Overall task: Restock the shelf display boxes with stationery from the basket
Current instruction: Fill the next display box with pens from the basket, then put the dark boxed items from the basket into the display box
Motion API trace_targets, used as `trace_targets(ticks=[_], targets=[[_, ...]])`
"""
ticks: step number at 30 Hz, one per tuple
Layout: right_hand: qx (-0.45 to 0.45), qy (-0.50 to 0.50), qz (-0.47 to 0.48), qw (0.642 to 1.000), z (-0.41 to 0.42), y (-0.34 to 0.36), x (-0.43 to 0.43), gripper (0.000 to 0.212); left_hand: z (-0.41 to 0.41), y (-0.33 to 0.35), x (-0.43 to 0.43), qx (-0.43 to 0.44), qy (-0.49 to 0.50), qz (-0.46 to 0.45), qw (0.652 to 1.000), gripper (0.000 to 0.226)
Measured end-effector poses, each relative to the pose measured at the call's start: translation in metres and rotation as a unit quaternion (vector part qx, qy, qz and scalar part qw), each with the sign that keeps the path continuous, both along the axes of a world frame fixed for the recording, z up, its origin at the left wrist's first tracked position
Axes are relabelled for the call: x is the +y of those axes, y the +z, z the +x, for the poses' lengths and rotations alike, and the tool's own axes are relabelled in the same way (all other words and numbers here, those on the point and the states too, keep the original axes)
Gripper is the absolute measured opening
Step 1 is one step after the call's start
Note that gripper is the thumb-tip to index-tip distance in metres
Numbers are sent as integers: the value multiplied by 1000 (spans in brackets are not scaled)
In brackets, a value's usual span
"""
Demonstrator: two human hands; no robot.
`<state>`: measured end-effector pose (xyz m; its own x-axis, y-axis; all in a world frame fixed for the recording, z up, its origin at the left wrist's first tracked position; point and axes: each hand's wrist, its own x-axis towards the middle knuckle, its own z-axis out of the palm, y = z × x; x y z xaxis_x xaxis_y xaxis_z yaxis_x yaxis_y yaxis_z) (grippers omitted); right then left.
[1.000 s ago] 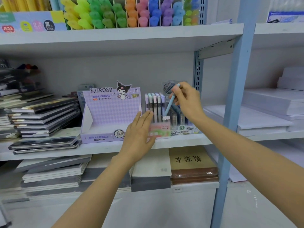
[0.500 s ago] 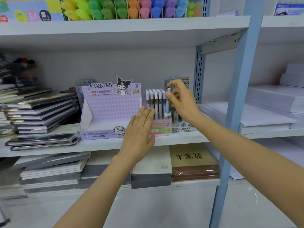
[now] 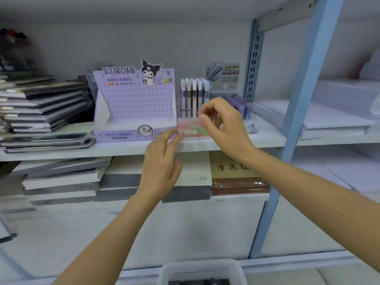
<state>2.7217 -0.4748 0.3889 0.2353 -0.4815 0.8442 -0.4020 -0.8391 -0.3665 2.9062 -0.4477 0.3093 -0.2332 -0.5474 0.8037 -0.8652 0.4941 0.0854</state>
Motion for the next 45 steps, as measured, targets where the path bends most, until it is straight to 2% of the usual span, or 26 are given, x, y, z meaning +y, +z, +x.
trace_targets(ticks=[2, 4, 7, 9, 11, 13, 15, 17, 19, 22, 26, 28, 30, 32, 33, 34, 35, 37, 38, 39, 40, 43, 45], targets=[[52, 59, 34, 996, 6, -38, 17, 3, 4, -42, 7, 18, 5, 2, 1000, 59], [111, 95, 105, 984, 12, -91, 29, 7, 8, -91, 16, 25, 7, 47, 999, 53], [223, 105, 245, 938, 18, -186, 36, 13, 17, -176, 37, 31, 10, 200, 979, 42], [291, 95, 336, 891, 16, -249, 37, 12, 25, -228, 57, 33, 34, 339, 940, 40], [335, 79, 408, 846, 8, -307, 38, 14, 32, -275, 76, -12, 64, 445, 893, 42], [358, 53, 477, 801, -3, -359, 41, 18, 37, -311, 91, -73, 89, 532, 839, 50], [379, 25, 544, 748, -15, -404, 48, 27, 38, -334, 105, -98, 107, 607, 782, 58], [404, 8, 585, 703, -24, -438, 57, 38, 40, -351, 114, -105, 108, 642, 752, 62], [415, -4, 596, 687, -32, -460, 67, 49, 43, -362, 119, -105, 111, 639, 753, 62], [404, -26, 582, 706, -39, -478, 76, 52, 43, -371, 121, -99, 126, 604, 781, 58], [390, -47, 570, 722, -42, -488, 75, 44, 35, -377, 122, -63, 136, 578, 802, 51], [361, -24, 600, 714, -44, -487, 70, 37, 28, -377, 121, -39, 132, 557, 819, 45], [345, 28, 631, 694, -45, -482, 62, 32, 21, -380, 120, -3, 101, 516, 851, 41], [322, 73, 649, 686, -46, -473, 54, 30, 13, -380, 118, 51, 41, 512, 856, 41], [298, 86, 657, 687, -45, -467, 49, 28, 7, -379, 116, 97, 12, 537, 838, 43], [266, 96, 669, 688, -43, -461, 45, 26, 2, -376, 114, 158, -13, 585, 795, 46], [232, 103, 680, 688, -40, -454, 42, 27, -4, -371, 112, 231, -40, 645, 728, 52], [182, 114, 688, 693, -30, -442, 39, 31, -16, -364, 108, 379, -102, 724, 567, 59], [166, 123, 689, 695, -24, -438, 39, 33, -20, -362, 107, 426, -122, 731, 518, 56], [149, 133, 691, 695, -18, -436, 39, 35, -21, -361, 106, 459, -130, 728, 492, 49], [132, 138, 694, 695, -12, -435, 39, 38, -21, -360, 105, 479, -129, 723, 481, 43], [87, 118, 681, 717, -2, -439, 44, 36, -11, -362, 103, 512, -90, 703, 486, 35], [96, 55, 660, 743, -3, -451, 50, 35, 1, -367, 104, 542, -52, 689, 479, 37]])
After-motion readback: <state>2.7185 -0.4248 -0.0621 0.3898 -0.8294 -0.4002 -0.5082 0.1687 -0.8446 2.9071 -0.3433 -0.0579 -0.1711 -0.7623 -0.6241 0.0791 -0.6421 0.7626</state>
